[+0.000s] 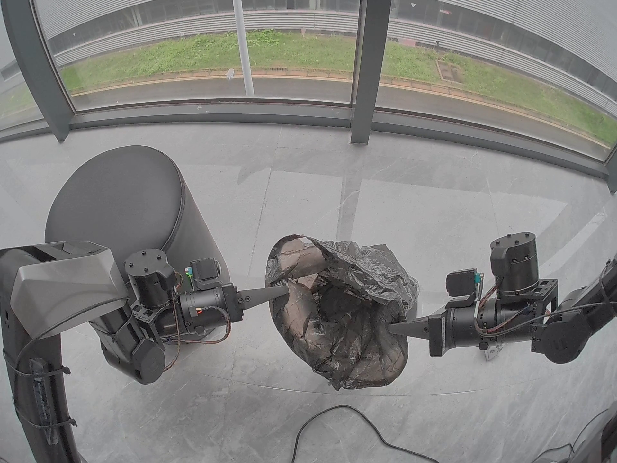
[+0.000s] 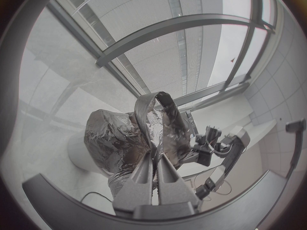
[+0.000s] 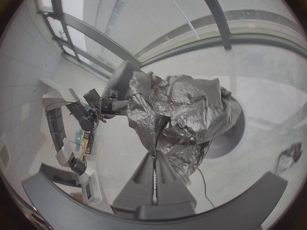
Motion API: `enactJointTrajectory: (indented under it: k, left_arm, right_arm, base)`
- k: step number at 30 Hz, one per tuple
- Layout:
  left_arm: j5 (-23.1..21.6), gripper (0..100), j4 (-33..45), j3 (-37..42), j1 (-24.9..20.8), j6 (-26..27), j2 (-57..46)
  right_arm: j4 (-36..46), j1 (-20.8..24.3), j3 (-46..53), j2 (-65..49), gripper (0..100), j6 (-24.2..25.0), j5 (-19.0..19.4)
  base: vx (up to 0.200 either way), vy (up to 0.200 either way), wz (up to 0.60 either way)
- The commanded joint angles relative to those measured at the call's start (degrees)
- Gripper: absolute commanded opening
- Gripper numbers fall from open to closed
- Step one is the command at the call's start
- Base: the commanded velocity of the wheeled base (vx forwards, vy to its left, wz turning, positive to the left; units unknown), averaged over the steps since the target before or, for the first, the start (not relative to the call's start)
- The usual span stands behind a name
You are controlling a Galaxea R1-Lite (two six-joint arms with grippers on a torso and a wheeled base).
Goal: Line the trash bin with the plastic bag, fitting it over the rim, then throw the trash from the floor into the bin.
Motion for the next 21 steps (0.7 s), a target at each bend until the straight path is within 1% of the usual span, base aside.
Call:
enactJointTrajectory:
  k: [1,3,4,5,6,9,13,16,21]
  left_arm:
    - [-0.01,0,-0.08,-6.93,-1.12,-7.46,2.96]
    - [-0.09,0,-0.08,-9.21,-1.56,-10.97,2.96]
    - [-0.09,0,-0.08,-9.47,-1.56,-11.24,2.96]
    - [-0.09,0,-0.08,-11.32,-1.92,-13.7,3.05]
    - [-0.09,0,-0.08,-12.11,-2.18,-15.02,3.05]
    - [-0.27,0,-0.08,-13.17,-3.67,-19.23,3.05]
    - [-0.27,0,-0.08,-12.29,-5.52,-20.29,3.31]
    - [-0.27,0,0.01,-11.14,-5.61,-20.47,3.93]
    - [-0.27,0,0.62,-6.57,-4.99,-20.73,4.28]
  right_arm:
    - [-0.29,-1.05,1.46,1.71,0,4.93,-0.01]
    - [1.47,-1.05,1.73,-0.57,0,7.75,-0.01]
    - [1.64,-1.05,1.73,-0.75,0,7.92,-0.01]
    - [4.55,-1.05,1.46,-2.59,0,9.86,-0.01]
    - [6.48,-1.05,1.2,-3.83,0,10.56,-0.01]
    - [14.65,-1.58,0.06,-7.96,0,11.17,0.25]
    - [23.88,-1.76,-1.79,-11.56,0,11.0,0.95]
    - [24.58,-1.93,-2.23,-10.77,0,10.82,1.22]
    - [24.41,-2.28,-5.13,-4.35,0,10.29,1.31]
  base:
    - [0.0,0.0,0.0]
    - [0.0,0.0,0.0]
    - [0.0,0.0,0.0]
    - [0.0,0.0,0.0]
    - [0.0,0.0,0.0]
    - [0.0,0.0,0.0]
    - [0.0,0.0,0.0]
    - [0.0,0.0,0.0]
    - [0.0,0.0,0.0]
